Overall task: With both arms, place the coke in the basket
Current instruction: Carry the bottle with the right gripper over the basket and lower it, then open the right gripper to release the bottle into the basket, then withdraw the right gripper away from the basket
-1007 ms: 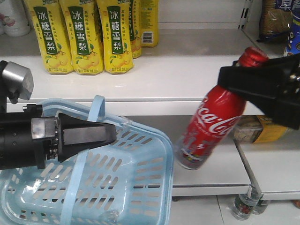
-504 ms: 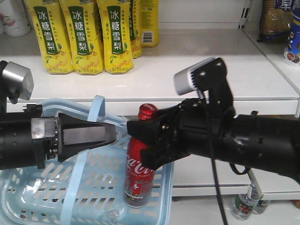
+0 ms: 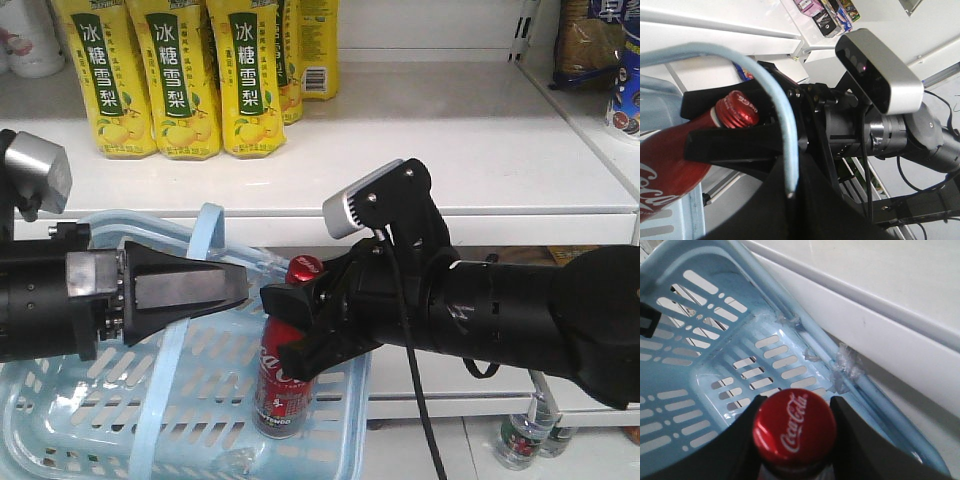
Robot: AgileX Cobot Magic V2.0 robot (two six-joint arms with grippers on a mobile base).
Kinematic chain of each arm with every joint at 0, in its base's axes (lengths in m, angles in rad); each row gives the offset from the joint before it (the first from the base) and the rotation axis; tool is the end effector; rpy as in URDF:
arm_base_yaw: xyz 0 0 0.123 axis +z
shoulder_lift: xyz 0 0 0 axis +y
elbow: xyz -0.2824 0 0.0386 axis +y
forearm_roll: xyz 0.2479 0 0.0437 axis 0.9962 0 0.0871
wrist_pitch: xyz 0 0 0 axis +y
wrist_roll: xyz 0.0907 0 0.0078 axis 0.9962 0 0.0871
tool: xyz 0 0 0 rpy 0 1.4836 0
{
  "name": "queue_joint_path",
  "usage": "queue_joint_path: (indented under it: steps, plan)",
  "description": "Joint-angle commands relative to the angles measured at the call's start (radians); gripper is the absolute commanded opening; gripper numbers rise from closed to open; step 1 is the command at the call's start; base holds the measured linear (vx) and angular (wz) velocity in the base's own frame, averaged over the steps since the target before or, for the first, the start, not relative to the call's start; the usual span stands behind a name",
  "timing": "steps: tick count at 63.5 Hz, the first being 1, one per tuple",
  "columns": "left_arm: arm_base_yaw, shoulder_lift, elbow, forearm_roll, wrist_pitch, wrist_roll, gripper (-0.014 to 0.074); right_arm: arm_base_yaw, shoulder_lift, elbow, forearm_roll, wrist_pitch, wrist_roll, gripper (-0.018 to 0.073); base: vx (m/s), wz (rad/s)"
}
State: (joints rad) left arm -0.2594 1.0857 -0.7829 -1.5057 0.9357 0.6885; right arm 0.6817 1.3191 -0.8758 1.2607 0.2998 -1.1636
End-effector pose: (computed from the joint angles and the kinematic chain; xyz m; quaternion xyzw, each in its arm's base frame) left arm 0.1782 -0.1230 0.3424 0.0747 0.7638 -0.5762 0.2811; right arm 0.2077 0.2017 0.3012 -0.3192 0.7790 0.3081 0.4431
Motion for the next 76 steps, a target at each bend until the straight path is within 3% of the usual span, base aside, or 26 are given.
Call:
queue_joint_path:
  steps: [1, 11, 16, 23, 29, 40, 48, 54, 60, 68, 76]
  plan:
    - [-0.003, -0.022, -0.022, -0.084, 0.012, 0.008, -0.0006, 0.001, -0.033, -0.038, 0.033, -0.022, -0.021, 0.034, 0.0, 0.0]
    - [-0.003, -0.022, -0.022, -0.084, 0.012, 0.008, -0.0006, 0.001, -0.034, -0.038, 0.033, -0.048, -0.019, 0.0565, 0.0, 0.0]
    - [-0.003, -0.022, -0.022, -0.084, 0.012, 0.008, -0.0006, -0.001, -0.043, -0.038, 0.03, -0.052, -0.019, 0.0621, 0.0, 0.0]
    - [-0.003, -0.022, -0.022, -0.084, 0.012, 0.008, -0.0006, -0.002, -0.078, -0.038, 0.001, -0.05, 0.004, 0.0616, 0.0, 0.0]
    - [-0.003, -0.022, -0.022, -0.084, 0.012, 0.008, -0.0006, -0.003, -0.13, -0.038, -0.056, -0.05, 0.057, 0.0552, 0.0, 0.0]
    - [-0.003, -0.022, -0.022, -0.084, 0.012, 0.008, -0.0006, -0.029, -0.256, -0.038, -0.33, 0.023, 0.284, 0.0273, 0.0, 0.0]
    - [-0.003, -0.022, -0.022, -0.084, 0.012, 0.008, -0.0006, -0.097, -0.36, -0.038, -0.685, 0.214, 0.547, -0.0017, 0.0, 0.0]
    - [-0.003, -0.022, -0.022, -0.084, 0.012, 0.008, -0.0006, -0.136, -0.444, -0.03, -0.94, 0.353, 0.767, -0.0009, 0.0, 0.0]
    - [-0.003, -0.022, -0.022, -0.084, 0.012, 0.008, -0.0006, -0.142, -0.574, 0.052, -1.144, 0.349, 0.944, -0.0005, 0.0, 0.0]
    - [-0.003, -0.022, -0.022, -0.084, 0.012, 0.008, -0.0006, -0.142, -0.771, 0.266, -1.287, 0.252, 1.153, -0.0005, 0.0, 0.0]
    - [-0.003, -0.022, -0.022, -0.084, 0.012, 0.008, -0.0006, -0.142, -0.969, 0.454, -1.38, 0.204, 1.29, -0.0005, 0.0, 0.0]
